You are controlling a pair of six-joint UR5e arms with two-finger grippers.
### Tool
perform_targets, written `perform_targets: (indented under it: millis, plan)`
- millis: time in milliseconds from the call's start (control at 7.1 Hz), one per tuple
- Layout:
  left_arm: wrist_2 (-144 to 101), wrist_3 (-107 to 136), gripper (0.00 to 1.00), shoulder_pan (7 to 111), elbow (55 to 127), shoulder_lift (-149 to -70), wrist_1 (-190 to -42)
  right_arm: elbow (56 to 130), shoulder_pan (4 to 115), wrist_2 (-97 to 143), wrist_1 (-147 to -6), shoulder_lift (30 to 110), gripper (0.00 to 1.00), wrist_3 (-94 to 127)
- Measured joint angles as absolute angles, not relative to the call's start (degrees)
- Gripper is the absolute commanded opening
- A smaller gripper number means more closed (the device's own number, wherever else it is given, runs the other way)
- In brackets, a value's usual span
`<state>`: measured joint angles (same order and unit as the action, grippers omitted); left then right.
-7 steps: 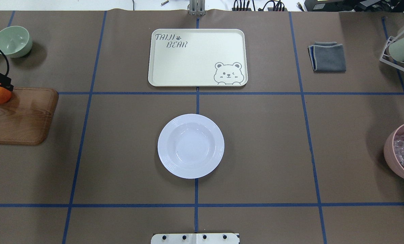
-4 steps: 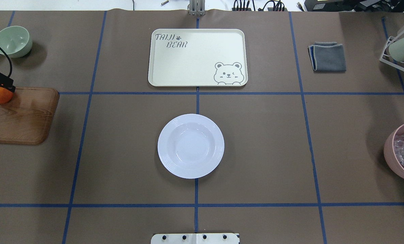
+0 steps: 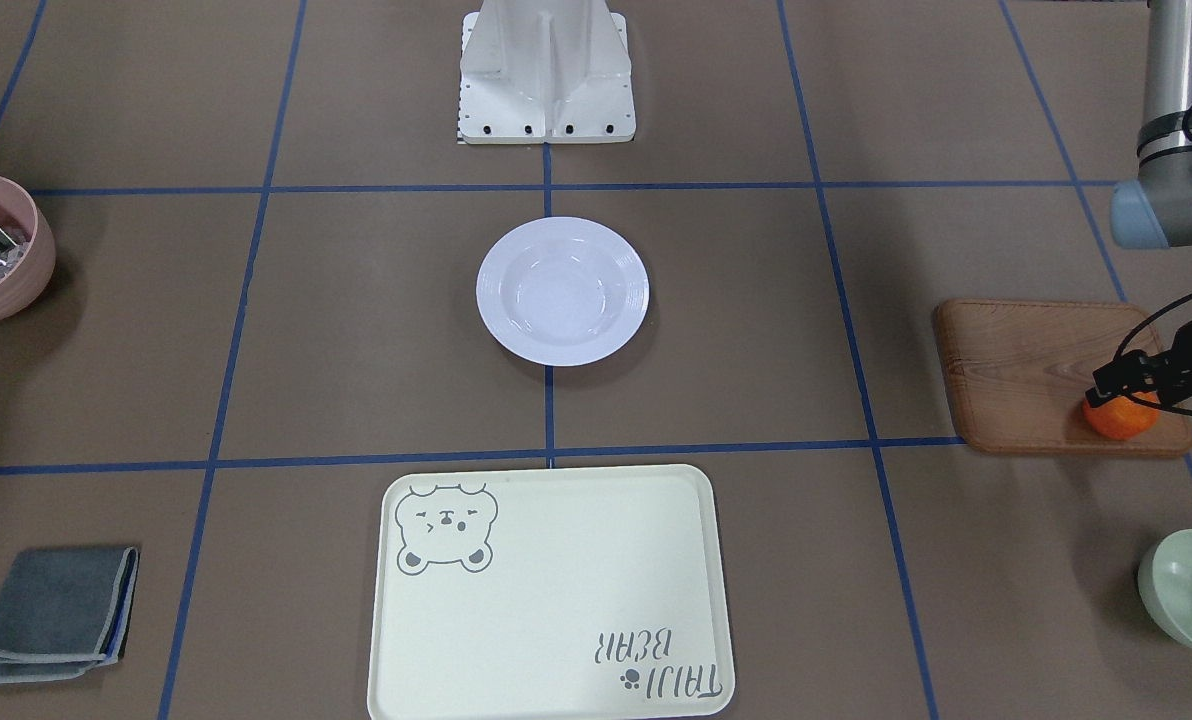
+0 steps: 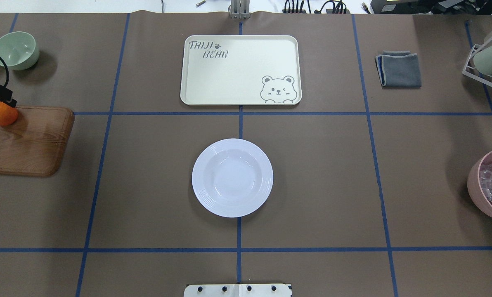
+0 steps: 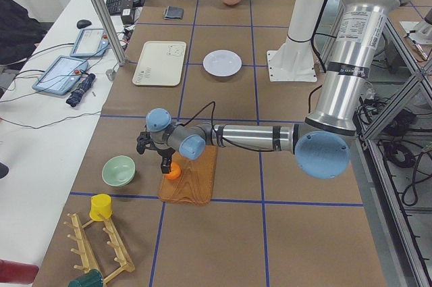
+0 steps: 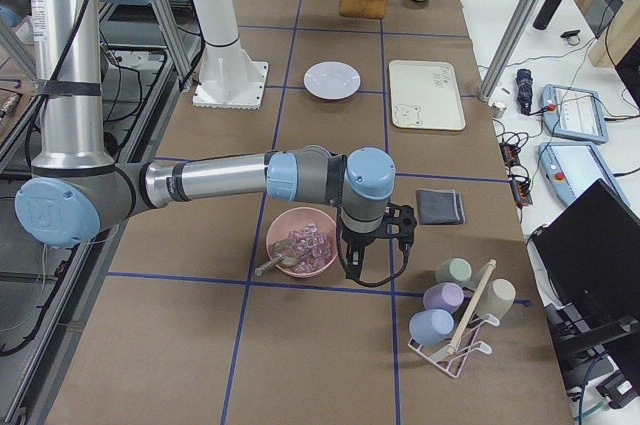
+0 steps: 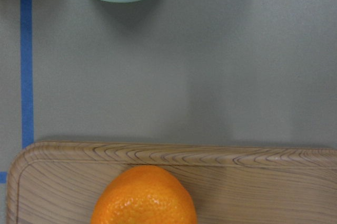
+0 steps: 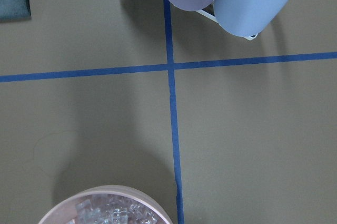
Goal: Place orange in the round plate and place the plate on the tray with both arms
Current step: 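Lower the left gripper onto the orange on the wooden board and grasp it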
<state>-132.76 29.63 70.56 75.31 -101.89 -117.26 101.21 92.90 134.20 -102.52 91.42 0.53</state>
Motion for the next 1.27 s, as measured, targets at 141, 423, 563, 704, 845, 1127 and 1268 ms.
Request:
perform_targets:
  millis: [141,423,563,704,845,1127,1268]
  plan:
    - [-132.8,29.0,0.98,71.02,75.3,-101.85,-117.25,101.17,92.9,134.27,-102.55,91.48,1.0,0.53]
    - [-132.46,26.42,0.98,71.94,75.11,-101.81,-116.19,101.0,92.9,134.67,-102.57,91.49,1.0,0.53]
    - [-132.2,26.11,0.98,72.01,74.95,-101.88,-115.72,100.82,92.9,134.78,-102.57,91.45,1.0,0.53]
    - [-132.08,26.22,0.98,71.98,74.72,-102.01,-115.49,100.69,92.9,134.86,-102.57,91.43,1.0,0.53]
    - [-132.06,26.33,0.98,71.87,74.37,-102.13,-115.38,100.59,92.9,134.89,-102.57,91.41,1.0,0.53]
    - [-132.09,26.54,0.98,70.96,73.46,-102.15,-115.61,100.23,92.87,134.91,-102.5,91.41,1.0,0.53]
    - [-132.1,26.55,0.98,70.23,72.88,-102.14,-115.91,100.1,92.84,134.91,-102.44,91.4,1.0,0.53]
